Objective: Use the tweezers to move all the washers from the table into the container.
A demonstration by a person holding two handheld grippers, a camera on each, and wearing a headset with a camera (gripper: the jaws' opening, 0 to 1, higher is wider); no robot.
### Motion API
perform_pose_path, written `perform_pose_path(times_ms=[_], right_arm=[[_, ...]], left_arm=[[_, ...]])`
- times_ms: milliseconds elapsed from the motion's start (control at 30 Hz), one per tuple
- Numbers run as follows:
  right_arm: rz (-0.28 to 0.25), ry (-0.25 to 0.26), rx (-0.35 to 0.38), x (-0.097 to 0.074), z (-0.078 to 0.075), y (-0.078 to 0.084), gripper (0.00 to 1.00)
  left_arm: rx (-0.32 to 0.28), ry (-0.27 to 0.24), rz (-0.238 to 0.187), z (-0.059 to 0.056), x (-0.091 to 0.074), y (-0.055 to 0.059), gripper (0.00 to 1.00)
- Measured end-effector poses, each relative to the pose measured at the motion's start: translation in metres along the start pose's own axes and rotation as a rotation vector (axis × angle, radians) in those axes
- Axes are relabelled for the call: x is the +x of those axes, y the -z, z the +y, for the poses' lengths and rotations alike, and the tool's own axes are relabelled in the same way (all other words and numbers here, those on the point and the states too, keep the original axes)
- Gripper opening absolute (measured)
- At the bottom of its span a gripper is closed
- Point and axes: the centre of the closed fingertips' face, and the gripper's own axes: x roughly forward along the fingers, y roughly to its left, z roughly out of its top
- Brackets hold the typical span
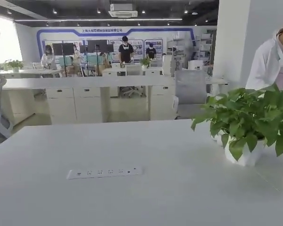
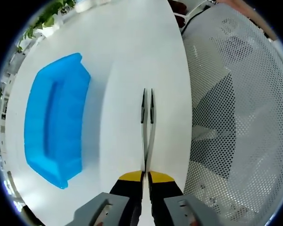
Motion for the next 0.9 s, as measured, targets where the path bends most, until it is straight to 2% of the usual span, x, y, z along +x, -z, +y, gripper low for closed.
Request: perform_pose_path(times_ms=[67, 133, 200, 267, 333, 367, 467, 500, 567, 700, 733, 767, 800, 867, 900], right_arm=[[0.018, -0.01, -0.012, 0.001, 0.003, 0.003, 0.91], [0.036, -0.018, -0.019, 0.002, 0.005, 0.006, 0.91], [0.057, -0.021, -0.016, 0.004, 0.006, 0.01, 0.92], [0.075, -0.022, -0.016, 0.004, 0.005, 0.013, 0.92], [0.082, -0.024, -0.02, 0.004, 0.006, 0.014, 0.92], [0.083, -0.026, -0.023, 0.004, 0.007, 0.014, 0.92], [0.088, -0.029, -0.031, 0.004, 0.008, 0.014, 0.92], [0.09, -0.031, -0.031, 0.005, 0.008, 0.015, 0.92], [0.097, -0.032, -0.032, 0.005, 0.008, 0.016, 0.93], [0.12, -0.041, -0.041, 0.006, 0.011, 0.016, 0.93], [0.117, -0.046, -0.053, 0.006, 0.012, 0.013, 0.93], [0.114, -0.049, -0.057, 0.007, 0.013, 0.011, 0.93], [0.11, -0.055, -0.061, 0.009, 0.014, 0.009, 0.93], [0.101, -0.055, -0.064, 0.011, 0.014, 0.006, 0.94], [0.098, -0.055, -0.062, 0.013, 0.013, 0.005, 0.95]], left_arm=[[-0.069, 0.003, -0.041, -0.001, 0.0, -0.001, 0.03], [-0.112, 0.015, -0.078, -0.002, 0.0, 0.0, 0.06], [-0.162, 0.016, -0.115, -0.003, -0.001, 0.001, 0.13], [-0.225, -0.005, -0.157, -0.001, -0.003, 0.005, 0.22], [-0.289, -0.025, -0.218, -0.001, -0.005, 0.008, 0.26], [-0.335, -0.04, -0.266, -0.001, -0.009, 0.008, 0.28], [-0.43, -0.064, -0.357, -0.007, -0.019, 0.011, 0.36], [-0.464, -0.086, -0.396, -0.005, -0.023, 0.014, 0.38], [-0.509, -0.114, -0.448, -0.003, -0.03, 0.017, 0.42], [-0.608, -0.223, -0.604, 0.008, -0.056, 0.026, 0.48], [-0.62, -0.255, -0.655, 0.012, -0.064, 0.025, 0.49], [-0.654, -0.299, -0.722, 0.017, -0.075, 0.026, 0.5], [-0.681, -0.322, -0.778, 0.018, -0.085, 0.027, 0.52], [-0.704, -0.379, -0.846, 0.023, -0.097, 0.029, 0.59], [-0.712, -0.39, -0.864, 0.023, -0.101, 0.031, 0.62]])
